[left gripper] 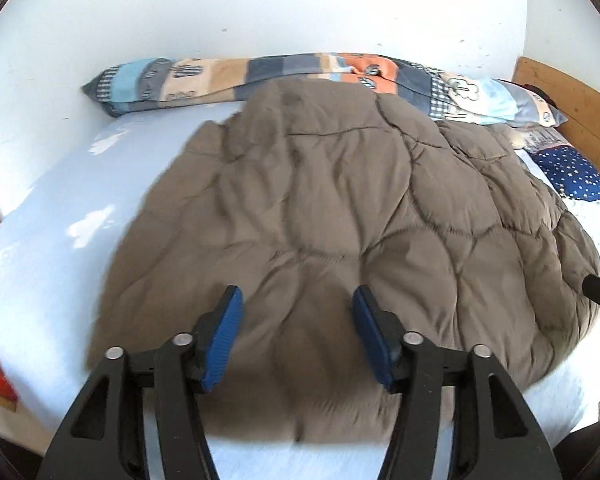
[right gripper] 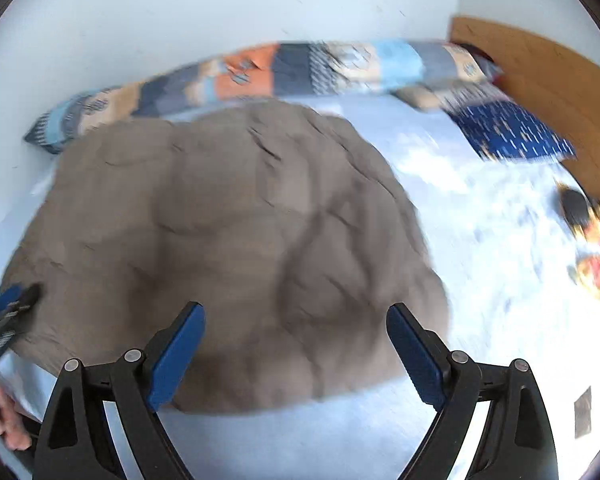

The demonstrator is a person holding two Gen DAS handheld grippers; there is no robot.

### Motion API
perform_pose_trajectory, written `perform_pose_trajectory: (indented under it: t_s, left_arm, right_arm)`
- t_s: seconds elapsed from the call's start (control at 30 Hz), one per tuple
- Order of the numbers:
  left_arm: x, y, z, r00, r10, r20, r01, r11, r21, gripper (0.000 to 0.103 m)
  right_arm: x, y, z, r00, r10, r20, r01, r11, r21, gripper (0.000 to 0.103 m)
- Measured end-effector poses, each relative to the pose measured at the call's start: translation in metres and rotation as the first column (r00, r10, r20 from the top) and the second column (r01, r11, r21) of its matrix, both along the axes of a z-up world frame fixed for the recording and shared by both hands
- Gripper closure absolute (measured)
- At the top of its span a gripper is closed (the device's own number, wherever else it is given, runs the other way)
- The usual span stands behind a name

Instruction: Fold large clothes

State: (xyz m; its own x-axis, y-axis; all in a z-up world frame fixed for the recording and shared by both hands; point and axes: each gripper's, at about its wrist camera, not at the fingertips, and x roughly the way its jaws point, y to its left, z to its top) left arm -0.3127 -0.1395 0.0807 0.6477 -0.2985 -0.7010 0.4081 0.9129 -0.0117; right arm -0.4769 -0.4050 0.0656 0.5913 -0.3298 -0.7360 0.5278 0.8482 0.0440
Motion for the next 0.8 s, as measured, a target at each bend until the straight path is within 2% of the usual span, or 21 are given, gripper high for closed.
perform_pose_trajectory:
  t_s: [0.03, 0.1, 0.17, 0.2, 0.23, 0.27, 0.3, 0.4, 0.47, 0.57, 0.63, 0.7, 0.73, 0.8]
  left_arm:
    - [-0.005, 0.007, 0.001, 1.000, 0.019, -0.003, -0.019, 1.000, -0.005, 0.034]
    - [-0.013, 0.019, -0.004, 0.998, 0.067, 0.006, -0.067, 0.998, -0.002, 0.031]
    - [-0.009, 0.023, -0.014, 0.998, 0.067, -0.019, -0.067, 0.998, 0.004, 0.029]
    - [-0.005, 0.023, -0.021, 0.997, 0.062, -0.040, -0.062, 0.998, 0.004, 0.028]
    - [-0.001, 0.024, -0.026, 0.997, 0.059, -0.058, -0.060, 0.998, -0.004, 0.027]
    - [0.002, 0.024, -0.031, 0.996, 0.053, -0.074, -0.054, 0.999, -0.009, 0.026]
    - [0.005, 0.024, -0.034, 0.995, 0.046, -0.088, -0.047, 0.999, -0.013, 0.026]
    - [0.000, 0.031, -0.021, 0.996, 0.045, -0.083, -0.050, 0.997, -0.050, 0.027]
    - [-0.012, 0.034, -0.005, 0.998, 0.045, -0.034, -0.046, 0.998, -0.046, 0.027]
    - [-0.035, 0.041, 0.023, 0.998, 0.051, 0.029, -0.049, 0.995, -0.083, 0.026]
    - [-0.059, 0.048, 0.044, 0.996, 0.045, 0.077, -0.037, 0.994, -0.107, 0.015]
    - [-0.082, 0.055, 0.061, 0.989, 0.034, 0.144, -0.015, 0.992, -0.129, 0.010]
    - [-0.101, 0.058, 0.071, 0.982, 0.013, 0.187, 0.012, 0.991, -0.130, 0.003]
    - [-0.129, 0.060, 0.087, 0.973, -0.020, 0.231, 0.047, 0.993, -0.110, 0.000]
  right_arm:
    - [-0.003, -0.005, -0.006, 1.000, -0.019, -0.023, 0.019, 1.000, 0.014, 0.009]
    - [-0.004, -0.020, -0.021, 0.995, -0.050, -0.082, 0.055, 0.997, 0.060, 0.009]
    - [-0.001, -0.036, -0.041, 0.991, -0.046, -0.123, 0.068, 0.982, 0.178, 0.004]
    - [0.001, -0.042, -0.053, 0.988, -0.042, -0.149, 0.079, 0.965, 0.248, 0.004]
    - [0.002, -0.052, -0.071, 0.986, -0.038, -0.160, 0.095, 0.925, 0.368, 0.004]
    - [0.001, -0.058, -0.079, 0.986, -0.046, -0.159, 0.111, 0.895, 0.431, 0.004]
    - [-0.001, -0.062, -0.078, 0.988, -0.067, -0.142, 0.124, 0.886, 0.446, 0.004]
    - [-0.006, -0.047, -0.044, 0.992, -0.070, -0.108, 0.097, 0.956, 0.275, 0.006]
    - [-0.018, -0.026, -0.017, 0.991, -0.096, -0.088, 0.104, 0.990, 0.093, 0.007]
    - [-0.040, -0.001, 0.005, 0.994, -0.113, -0.004, 0.113, 0.993, 0.019, 0.007]
    - [-0.057, 0.017, 0.018, 0.992, -0.102, 0.070, 0.103, 0.995, -0.007, 0.007]
    - [-0.076, 0.044, 0.033, 0.988, -0.067, 0.141, 0.074, 0.996, -0.043, 0.007]
    - [-0.087, 0.058, 0.040, 0.983, -0.054, 0.176, 0.068, 0.995, -0.075, 0.007]
    - [-0.111, 0.081, 0.050, 0.973, -0.032, 0.228, 0.059, 0.991, -0.116, 0.007]
